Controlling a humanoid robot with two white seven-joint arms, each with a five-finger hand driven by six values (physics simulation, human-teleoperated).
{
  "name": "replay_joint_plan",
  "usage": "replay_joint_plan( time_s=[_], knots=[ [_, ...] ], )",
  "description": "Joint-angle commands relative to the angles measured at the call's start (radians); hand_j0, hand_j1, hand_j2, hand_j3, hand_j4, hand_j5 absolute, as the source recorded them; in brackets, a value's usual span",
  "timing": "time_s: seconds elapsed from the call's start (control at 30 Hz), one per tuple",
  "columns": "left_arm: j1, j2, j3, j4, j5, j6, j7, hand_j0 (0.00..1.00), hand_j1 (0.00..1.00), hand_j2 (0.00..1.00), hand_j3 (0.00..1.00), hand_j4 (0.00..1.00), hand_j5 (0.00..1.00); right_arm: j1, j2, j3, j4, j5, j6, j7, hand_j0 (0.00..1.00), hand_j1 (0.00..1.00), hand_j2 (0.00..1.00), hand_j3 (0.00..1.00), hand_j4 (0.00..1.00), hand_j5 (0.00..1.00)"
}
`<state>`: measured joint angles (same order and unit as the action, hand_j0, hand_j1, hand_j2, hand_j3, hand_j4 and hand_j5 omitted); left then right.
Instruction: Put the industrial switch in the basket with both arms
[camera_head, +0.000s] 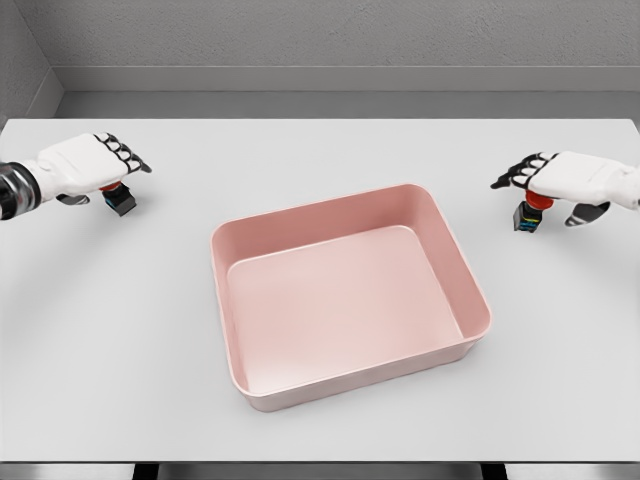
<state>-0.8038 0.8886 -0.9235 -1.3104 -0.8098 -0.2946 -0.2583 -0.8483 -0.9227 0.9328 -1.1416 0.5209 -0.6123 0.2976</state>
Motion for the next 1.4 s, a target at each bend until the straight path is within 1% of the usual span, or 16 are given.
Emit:
replay_joint_plan(
  time_s=[0.0,0.2,0.3,0.37,0.47,0.53,0.63,0.73,0.8,0.97,1.03,1.13,1.2,1.3,1.33,1.37],
  knots=[
    [0.000,0.000,-0.001,0.002,-0.006,0.002,0.001,0.87,0.87,0.87,0.87,0.87,0.87,0.000,-0.004,-0.002,-0.037,-0.021,0.001,-0.002,1.00,1.00,1.00,1.00,1.00,1.00],
    [-0.002,0.000,-0.011,0.002,-0.008,0.003,0.001,0.79,0.79,0.79,0.79,0.79,0.79,0.000,-0.004,0.000,-0.041,-0.030,0.001,0.002,1.00,1.00,1.00,1.00,1.00,1.00],
    [-0.002,-0.002,-0.011,0.002,-0.008,0.003,0.001,0.79,0.79,0.79,0.79,0.79,0.79,0.020,-0.001,0.001,-0.043,-0.030,0.001,0.003,1.00,1.00,1.00,1.00,1.00,1.00],
    [-0.002,-0.019,-0.011,0.010,-0.037,0.005,0.001,0.79,0.79,0.79,0.79,0.79,0.79,0.023,0.002,0.000,-0.043,-0.030,0.001,0.005,1.00,1.00,1.00,1.00,1.00,1.00],
    [-0.002,-0.020,-0.011,0.010,-0.038,0.006,0.001,0.79,0.79,0.79,0.79,0.79,0.79,0.026,0.002,-0.005,-0.041,-0.029,0.001,0.006,0.93,0.93,0.93,0.93,0.93,0.93],
    [0.000,-0.020,-0.011,0.010,-0.040,0.005,0.001,0.77,0.77,0.77,0.77,0.77,0.77,0.028,0.002,-0.012,-0.038,-0.027,0.001,0.008,0.89,0.89,0.89,0.89,0.89,0.89],
    [0.000,-0.020,-0.012,0.010,-0.046,0.005,0.001,0.73,0.73,0.73,0.73,0.73,0.73,0.029,0.008,-0.011,-0.032,-0.019,0.001,0.009,0.89,0.89,0.89,0.89,0.89,0.89],
    [0.000,-0.020,-0.012,0.010,-0.046,0.005,0.001,0.71,0.71,0.71,0.71,0.71,0.71,0.029,0.008,-0.011,-0.029,-0.012,0.001,0.011,0.87,0.87,0.87,0.87,0.87,0.87],
    [0.002,-0.019,-0.012,0.008,-0.046,0.005,0.001,0.69,0.69,0.69,0.69,0.69,0.69,0.029,0.010,-0.025,-0.009,0.001,0.001,0.011,0.84,0.84,0.84,0.84,0.84,0.84],
    [0.002,-0.020,-0.012,0.005,-0.046,0.002,0.001,0.60,0.60,0.60,0.60,0.60,0.60,0.031,0.015,-0.026,0.008,0.010,0.001,0.011,0.84,0.84,0.84,0.84,0.84,0.84],
    [0.002,-0.019,-0.014,0.005,-0.046,0.002,0.001,0.56,0.56,0.56,0.56,0.56,0.56,0.031,0.015,-0.025,0.008,0.010,0.001,0.011,0.81,0.81,0.81,0.81,0.81,0.81],
    [0.000,-0.019,-0.034,0.002,-0.045,0.002,0.001,0.49,0.49,0.49,0.49,0.49,0.49,0.029,0.016,-0.026,0.008,0.010,0.001,0.011,0.70,0.70,0.70,0.70,0.70,0.70],
    [0.000,-0.019,-0.034,0.002,-0.045,0.000,0.001,0.45,0.45,0.45,0.45,0.45,0.45,0.029,0.016,-0.026,0.008,0.010,0.001,0.011,0.69,0.69,0.69,0.69,0.69,0.69],
    [-0.002,-0.017,-0.034,0.000,-0.042,-0.001,0.001,0.44,0.44,0.44,0.44,0.44,0.44,0.031,0.016,-0.026,0.006,0.021,0.001,0.011,0.62,0.62,0.62,0.62,0.62,0.62],
    [-0.005,-0.017,-0.035,-0.001,-0.042,-0.004,0.001,0.41,0.41,0.41,0.41,0.41,0.41,0.029,0.018,-0.026,0.006,0.021,0.001,0.011,0.61,0.61,0.61,0.61,0.61,0.61],
    [-0.005,-0.014,-0.034,-0.003,-0.040,-0.006,0.001,0.41,0.41,0.41,0.41,0.41,0.41,0.029,0.016,-0.026,0.006,0.021,0.001,0.011,0.59,0.59,0.59,0.59,0.59,0.59]
  ],
)
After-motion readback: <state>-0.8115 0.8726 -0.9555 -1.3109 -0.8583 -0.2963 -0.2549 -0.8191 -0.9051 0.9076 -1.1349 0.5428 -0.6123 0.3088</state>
